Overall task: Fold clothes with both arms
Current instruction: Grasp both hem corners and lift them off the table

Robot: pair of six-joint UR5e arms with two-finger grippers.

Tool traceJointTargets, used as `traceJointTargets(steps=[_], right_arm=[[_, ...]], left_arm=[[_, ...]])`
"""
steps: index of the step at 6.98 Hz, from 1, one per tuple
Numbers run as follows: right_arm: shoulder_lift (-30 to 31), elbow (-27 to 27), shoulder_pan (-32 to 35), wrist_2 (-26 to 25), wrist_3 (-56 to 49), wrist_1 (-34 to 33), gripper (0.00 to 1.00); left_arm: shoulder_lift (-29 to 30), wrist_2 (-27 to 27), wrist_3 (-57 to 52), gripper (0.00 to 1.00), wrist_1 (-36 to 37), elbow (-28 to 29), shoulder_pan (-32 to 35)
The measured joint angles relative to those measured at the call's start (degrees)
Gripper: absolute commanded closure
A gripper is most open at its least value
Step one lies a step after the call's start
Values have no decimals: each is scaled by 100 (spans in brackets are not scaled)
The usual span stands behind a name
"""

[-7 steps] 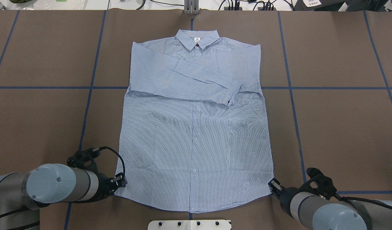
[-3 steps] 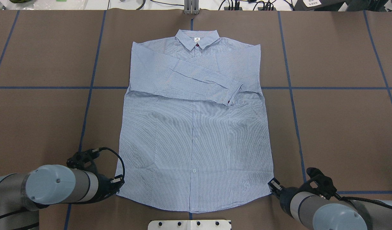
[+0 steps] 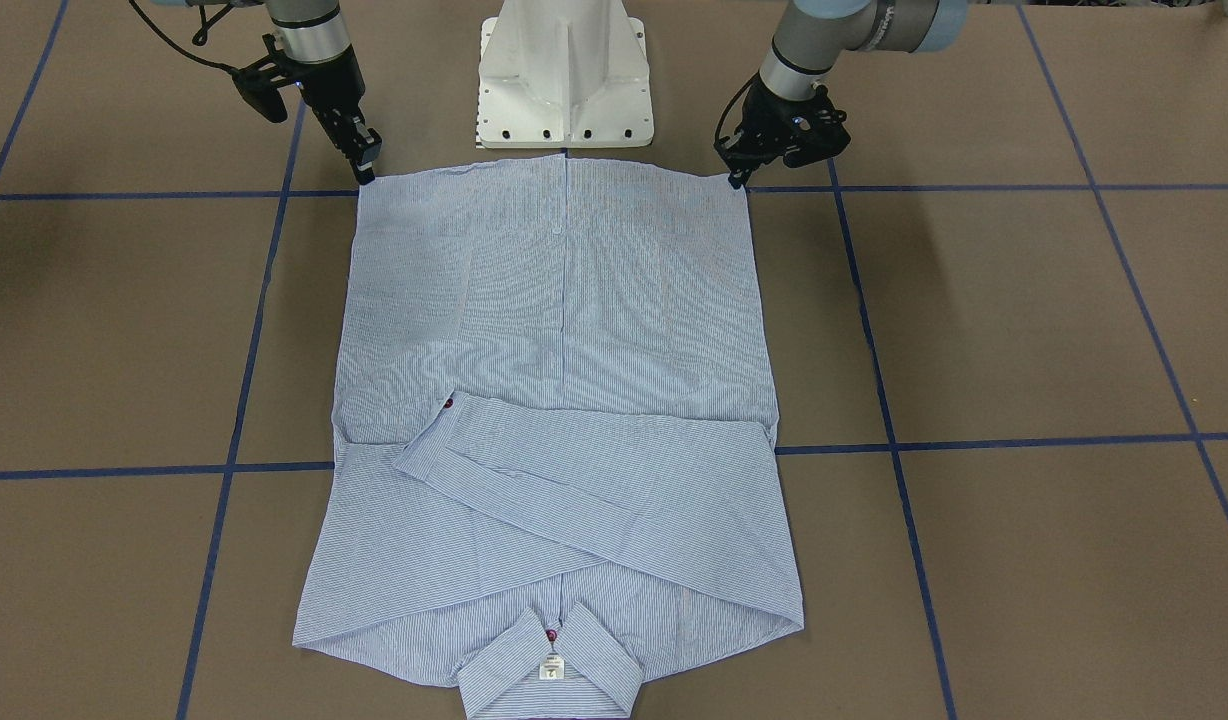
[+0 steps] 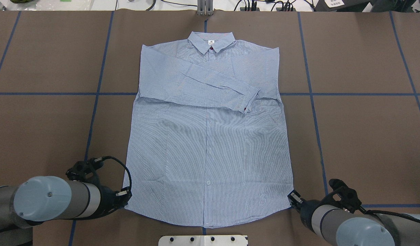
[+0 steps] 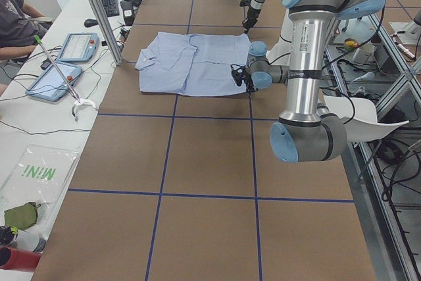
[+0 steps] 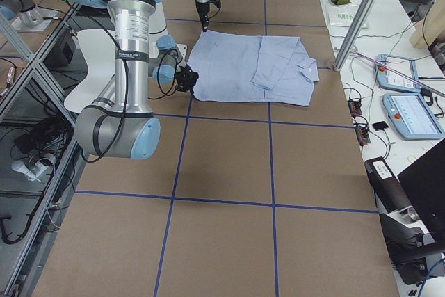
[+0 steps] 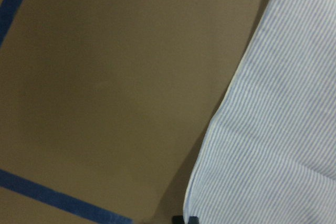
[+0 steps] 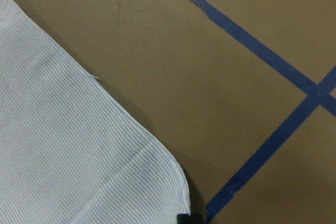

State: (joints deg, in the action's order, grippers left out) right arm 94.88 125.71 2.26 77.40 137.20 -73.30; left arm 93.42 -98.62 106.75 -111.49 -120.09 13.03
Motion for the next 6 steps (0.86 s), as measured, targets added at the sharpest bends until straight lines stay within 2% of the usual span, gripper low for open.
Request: traceJointTargets(steps=[3, 6], right_arm=[[346, 649, 138, 3, -6, -6, 100], [264, 846, 892, -141, -21, -3, 100]], left_arm=[[-249, -158, 103, 100, 17, -745, 82], [133, -350, 313, 100, 19, -817, 1003]])
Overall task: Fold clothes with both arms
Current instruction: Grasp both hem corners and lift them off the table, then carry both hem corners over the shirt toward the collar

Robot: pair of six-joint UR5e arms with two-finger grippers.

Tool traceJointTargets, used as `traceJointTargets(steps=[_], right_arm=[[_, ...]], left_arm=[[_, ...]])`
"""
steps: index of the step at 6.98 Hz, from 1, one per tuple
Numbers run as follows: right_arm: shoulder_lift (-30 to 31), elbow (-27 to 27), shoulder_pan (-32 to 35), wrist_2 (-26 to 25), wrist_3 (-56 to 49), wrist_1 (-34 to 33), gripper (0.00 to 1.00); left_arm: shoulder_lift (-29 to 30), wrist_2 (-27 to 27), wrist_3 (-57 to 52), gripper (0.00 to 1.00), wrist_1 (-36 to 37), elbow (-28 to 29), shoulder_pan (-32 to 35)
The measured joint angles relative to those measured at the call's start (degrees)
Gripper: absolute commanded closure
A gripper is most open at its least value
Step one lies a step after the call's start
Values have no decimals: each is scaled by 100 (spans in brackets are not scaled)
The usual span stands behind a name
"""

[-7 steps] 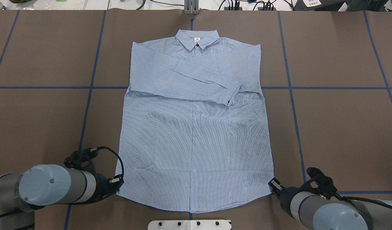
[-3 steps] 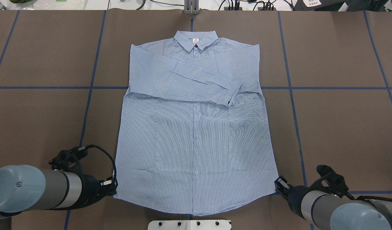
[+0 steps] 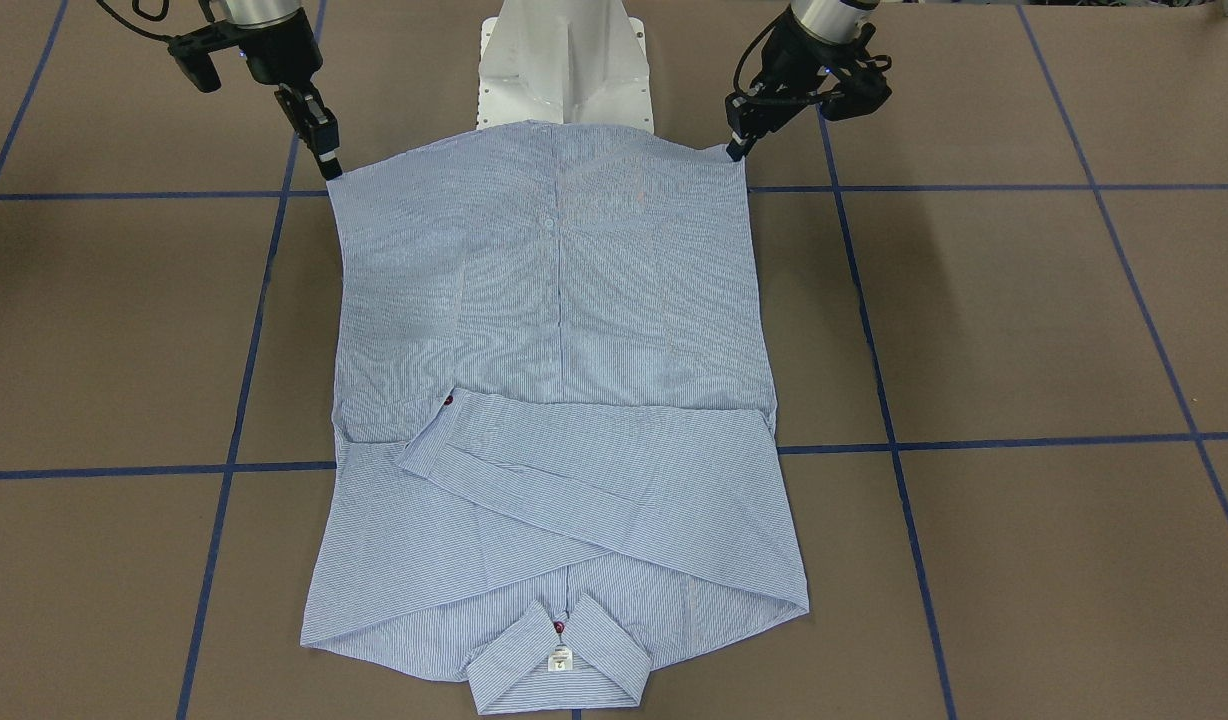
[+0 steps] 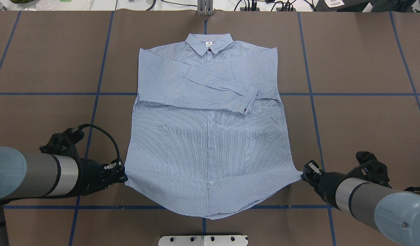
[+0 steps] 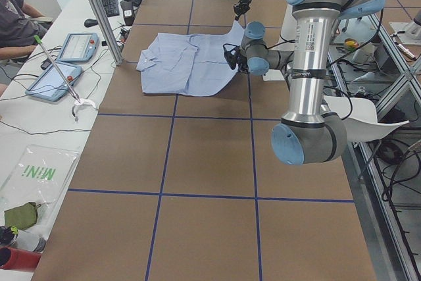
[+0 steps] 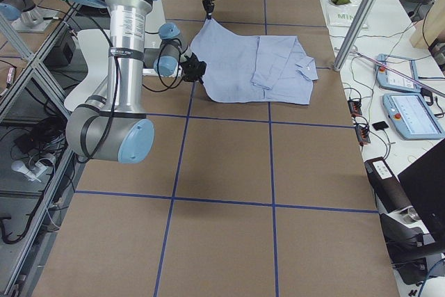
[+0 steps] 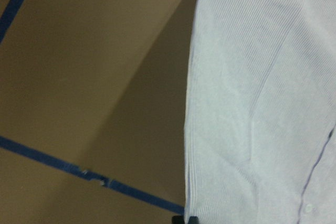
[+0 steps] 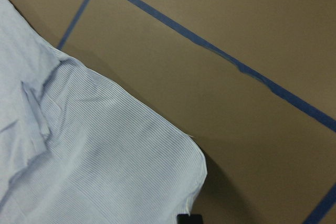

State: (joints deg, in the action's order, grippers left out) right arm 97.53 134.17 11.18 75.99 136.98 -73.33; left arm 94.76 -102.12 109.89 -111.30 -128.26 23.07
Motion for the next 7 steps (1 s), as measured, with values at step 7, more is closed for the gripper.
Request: traceJointTargets(steps=[7], right_arm=[[-539, 15, 248, -1991, 4, -17, 100]], left_arm=[[487, -817, 197, 100, 83, 333, 1421]])
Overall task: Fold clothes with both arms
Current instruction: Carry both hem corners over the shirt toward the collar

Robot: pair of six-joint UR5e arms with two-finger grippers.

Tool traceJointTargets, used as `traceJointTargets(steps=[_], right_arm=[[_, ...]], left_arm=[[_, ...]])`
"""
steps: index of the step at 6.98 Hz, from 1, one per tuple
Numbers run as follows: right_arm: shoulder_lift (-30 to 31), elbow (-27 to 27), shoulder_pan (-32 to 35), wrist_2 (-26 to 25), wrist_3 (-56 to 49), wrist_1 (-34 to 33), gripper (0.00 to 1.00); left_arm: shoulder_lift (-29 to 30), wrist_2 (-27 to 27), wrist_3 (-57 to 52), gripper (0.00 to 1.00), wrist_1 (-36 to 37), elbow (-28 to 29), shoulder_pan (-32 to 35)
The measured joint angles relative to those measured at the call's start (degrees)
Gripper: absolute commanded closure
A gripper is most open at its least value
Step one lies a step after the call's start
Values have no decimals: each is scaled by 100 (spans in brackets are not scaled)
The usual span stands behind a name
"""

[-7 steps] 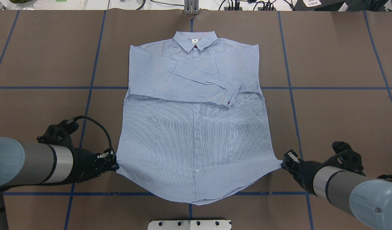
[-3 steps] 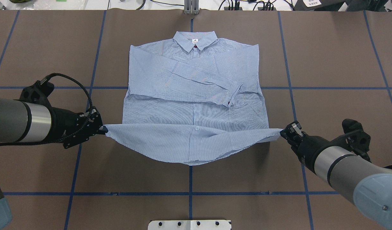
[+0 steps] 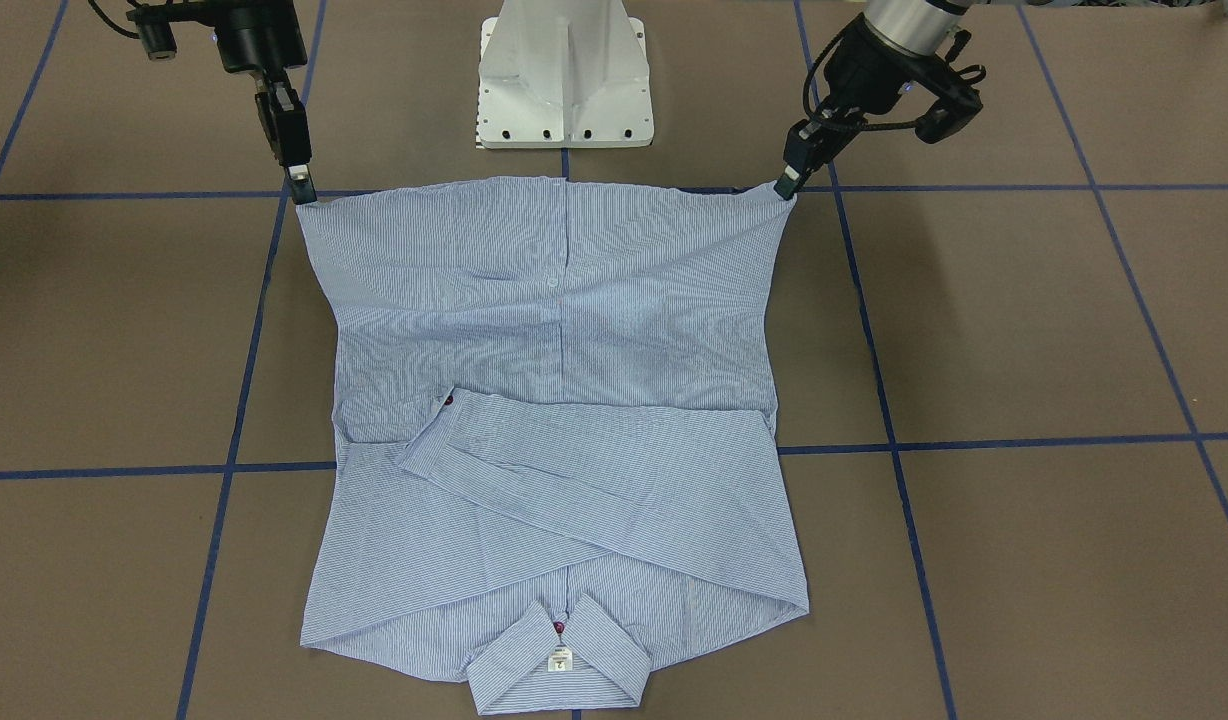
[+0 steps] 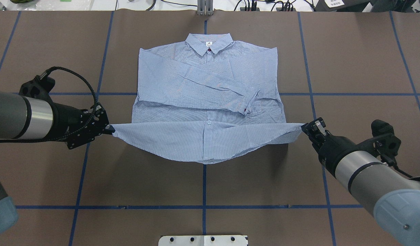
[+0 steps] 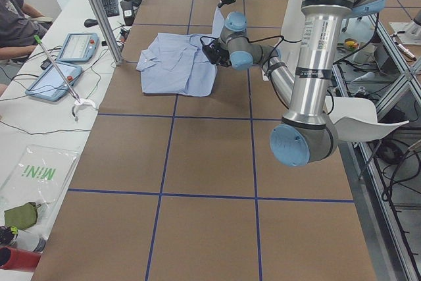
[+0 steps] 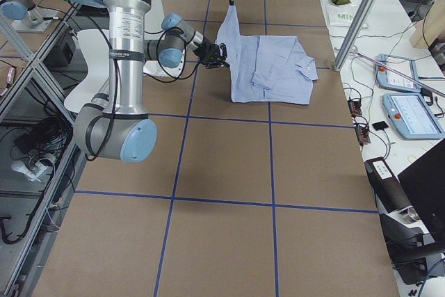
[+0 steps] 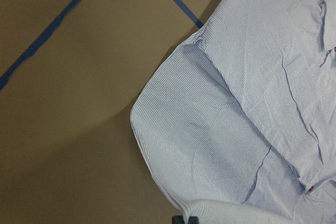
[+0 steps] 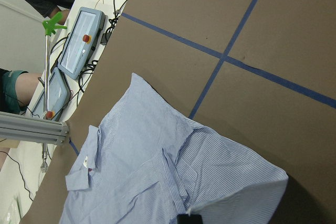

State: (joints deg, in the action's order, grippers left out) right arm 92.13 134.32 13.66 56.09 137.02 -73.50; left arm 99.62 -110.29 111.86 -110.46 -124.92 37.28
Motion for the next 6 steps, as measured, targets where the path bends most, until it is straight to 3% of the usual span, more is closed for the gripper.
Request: traceJointTargets(steps=[4, 6], right_arm=[[-1238, -1313, 1040, -45, -138, -17, 100], [-1901, -2200, 1655, 283, -351, -11, 100]], left_arm=[[989, -14, -430, 100, -39, 1373, 647], [1456, 10, -750, 100, -164, 2164, 817]])
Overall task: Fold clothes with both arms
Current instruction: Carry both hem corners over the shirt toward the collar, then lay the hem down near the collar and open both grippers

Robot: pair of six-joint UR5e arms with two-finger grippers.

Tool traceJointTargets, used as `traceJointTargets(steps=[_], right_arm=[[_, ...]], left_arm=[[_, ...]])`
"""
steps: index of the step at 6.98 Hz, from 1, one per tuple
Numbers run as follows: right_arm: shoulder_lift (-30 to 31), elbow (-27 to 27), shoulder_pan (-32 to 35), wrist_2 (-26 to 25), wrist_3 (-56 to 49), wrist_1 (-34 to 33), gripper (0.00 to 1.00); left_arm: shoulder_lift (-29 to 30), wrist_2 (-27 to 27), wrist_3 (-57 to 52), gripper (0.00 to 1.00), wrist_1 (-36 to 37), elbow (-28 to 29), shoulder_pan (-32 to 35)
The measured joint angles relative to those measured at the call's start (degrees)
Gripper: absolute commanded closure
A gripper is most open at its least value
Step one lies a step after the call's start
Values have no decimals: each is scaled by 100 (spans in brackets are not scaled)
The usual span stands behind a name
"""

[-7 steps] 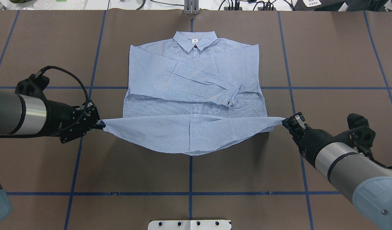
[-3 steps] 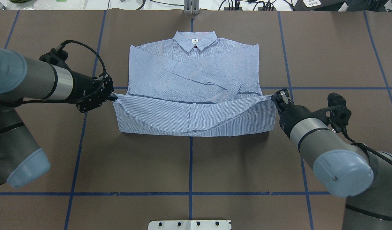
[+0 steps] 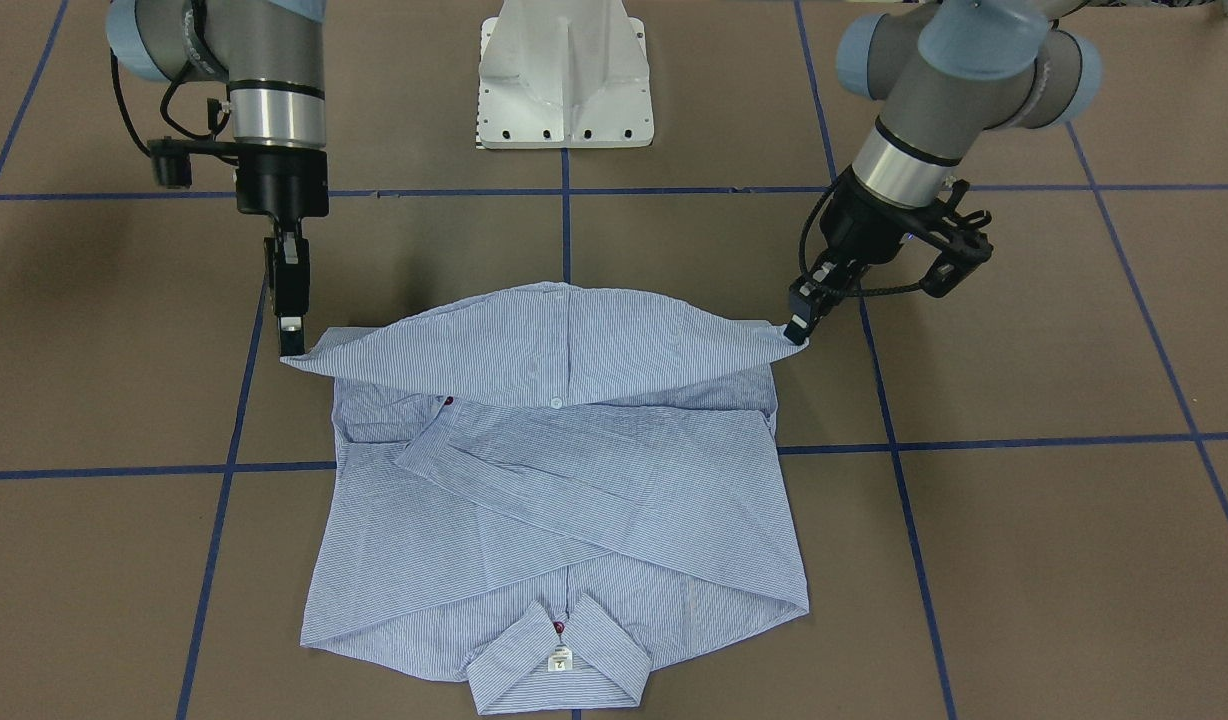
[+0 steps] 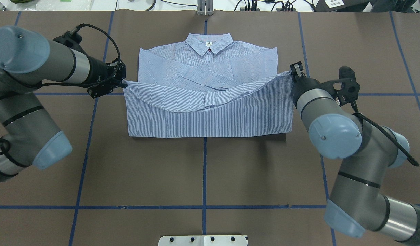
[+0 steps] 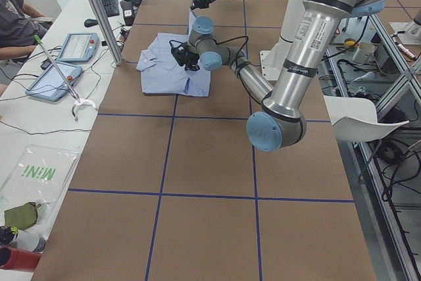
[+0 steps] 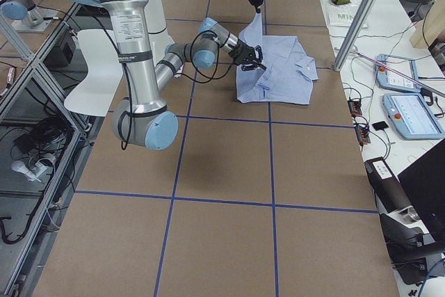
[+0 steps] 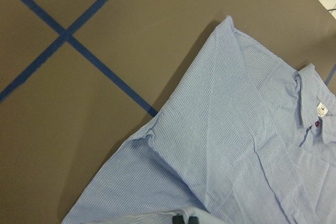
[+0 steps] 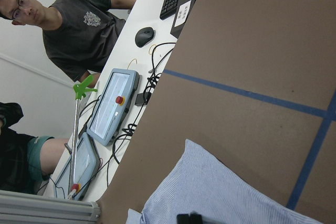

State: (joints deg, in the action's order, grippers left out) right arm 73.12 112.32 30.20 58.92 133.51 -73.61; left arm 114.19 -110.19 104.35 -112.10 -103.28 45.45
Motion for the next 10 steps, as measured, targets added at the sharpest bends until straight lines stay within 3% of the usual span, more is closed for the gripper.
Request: traceJointTargets(steps=[2, 4, 8, 9, 10], right_arm=[[-560, -853, 500, 570, -157, 31, 100], [-1001, -1704, 704, 718, -223, 65, 100], [-1641, -2862, 941, 1059, -378, 167, 100], [-1803, -3252, 970, 1110, -456, 445, 100], [-1907, -3685, 1033, 1178, -577, 872, 100]], left_arm=[[347, 19, -201, 100, -765, 1096, 198], [788, 78, -371, 100, -1289, 2047, 402], [1580, 515, -666, 100, -2309, 3713, 454], [1700, 626, -831, 100, -2421, 4003, 448], [1831, 676, -979, 92, -2516, 4265, 440]])
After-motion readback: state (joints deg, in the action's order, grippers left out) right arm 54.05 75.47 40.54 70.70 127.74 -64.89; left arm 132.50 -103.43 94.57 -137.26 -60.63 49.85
